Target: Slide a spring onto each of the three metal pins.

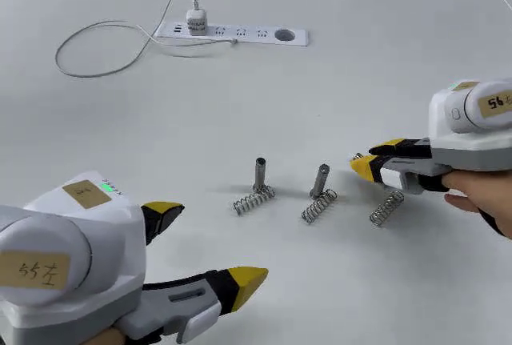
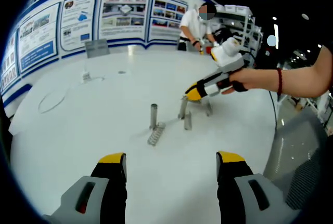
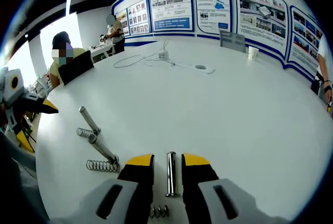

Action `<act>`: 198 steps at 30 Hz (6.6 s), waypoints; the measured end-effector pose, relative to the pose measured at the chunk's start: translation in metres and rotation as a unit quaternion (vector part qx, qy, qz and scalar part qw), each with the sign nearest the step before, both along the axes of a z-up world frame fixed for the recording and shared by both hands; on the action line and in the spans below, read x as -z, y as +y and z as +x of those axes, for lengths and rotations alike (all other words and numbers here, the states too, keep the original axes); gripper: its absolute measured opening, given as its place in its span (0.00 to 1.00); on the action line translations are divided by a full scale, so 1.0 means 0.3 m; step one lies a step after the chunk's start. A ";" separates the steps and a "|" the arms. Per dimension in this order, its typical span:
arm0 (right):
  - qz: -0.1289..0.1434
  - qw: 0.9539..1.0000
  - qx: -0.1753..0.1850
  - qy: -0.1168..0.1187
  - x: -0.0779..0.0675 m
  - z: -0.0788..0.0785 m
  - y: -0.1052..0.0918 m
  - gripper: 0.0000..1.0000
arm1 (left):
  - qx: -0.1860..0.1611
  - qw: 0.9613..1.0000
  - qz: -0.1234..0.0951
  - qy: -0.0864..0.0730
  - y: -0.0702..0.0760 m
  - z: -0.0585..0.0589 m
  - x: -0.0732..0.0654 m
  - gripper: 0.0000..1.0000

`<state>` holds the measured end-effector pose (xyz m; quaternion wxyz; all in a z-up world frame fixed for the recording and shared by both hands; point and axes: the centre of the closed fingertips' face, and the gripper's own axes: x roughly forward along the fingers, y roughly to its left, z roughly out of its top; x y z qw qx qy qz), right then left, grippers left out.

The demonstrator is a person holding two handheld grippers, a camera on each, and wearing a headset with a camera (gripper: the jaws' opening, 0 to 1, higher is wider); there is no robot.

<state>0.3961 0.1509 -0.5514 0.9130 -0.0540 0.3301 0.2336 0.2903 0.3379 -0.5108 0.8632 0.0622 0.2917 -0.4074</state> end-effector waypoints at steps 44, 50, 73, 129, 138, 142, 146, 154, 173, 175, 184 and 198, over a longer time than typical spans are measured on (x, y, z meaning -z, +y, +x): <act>0.023 0.998 0.053 -0.014 -0.044 0.004 -0.014 0.09 | -0.010 1.000 -0.007 -0.001 0.013 -0.002 -0.015 0.70; 0.023 0.998 0.053 -0.023 -0.077 -0.019 -0.017 0.09 | -0.009 1.000 -0.009 -0.009 0.013 0.001 -0.035 0.70; 0.008 0.998 0.048 -0.035 -0.118 -0.114 -0.046 0.09 | -0.009 1.000 -0.015 -0.021 0.013 -0.006 -0.066 0.69; 0.027 0.996 0.078 -0.045 -0.183 -0.203 -0.079 0.29 | 0.004 0.999 -0.005 -0.033 -0.004 0.036 -0.052 0.67; 0.034 0.997 0.061 -0.043 -0.184 -0.249 -0.071 0.40 | 0.019 0.999 0.008 -0.033 -0.027 0.067 -0.017 0.66; 0.043 0.997 0.055 -0.044 -0.187 -0.270 -0.072 0.43 | 0.022 0.999 0.013 -0.040 -0.033 0.090 -0.001 0.65; 0.051 0.996 0.051 -0.048 -0.192 -0.286 -0.069 0.46 | 0.029 0.998 0.019 -0.043 -0.042 0.106 0.015 0.61; 0.065 0.996 0.040 -0.047 -0.188 -0.318 -0.058 0.53 | 0.044 0.998 0.022 -0.047 -0.063 0.142 0.041 0.54; 0.078 0.996 0.038 -0.034 -0.167 -0.364 -0.039 0.54 | 0.077 0.996 0.034 -0.026 -0.101 0.177 0.145 0.29; 0.078 0.996 0.038 -0.031 -0.161 -0.369 -0.038 0.54 | 0.081 0.996 0.034 -0.031 -0.106 0.179 0.147 0.27; 0.081 0.996 0.039 -0.024 -0.156 -0.384 -0.026 0.54 | 0.091 0.994 0.039 -0.035 -0.116 0.182 0.156 0.22; 0.081 0.995 0.046 -0.021 -0.153 -0.390 -0.032 0.53 | 0.094 0.994 0.044 -0.039 -0.124 0.191 0.166 0.13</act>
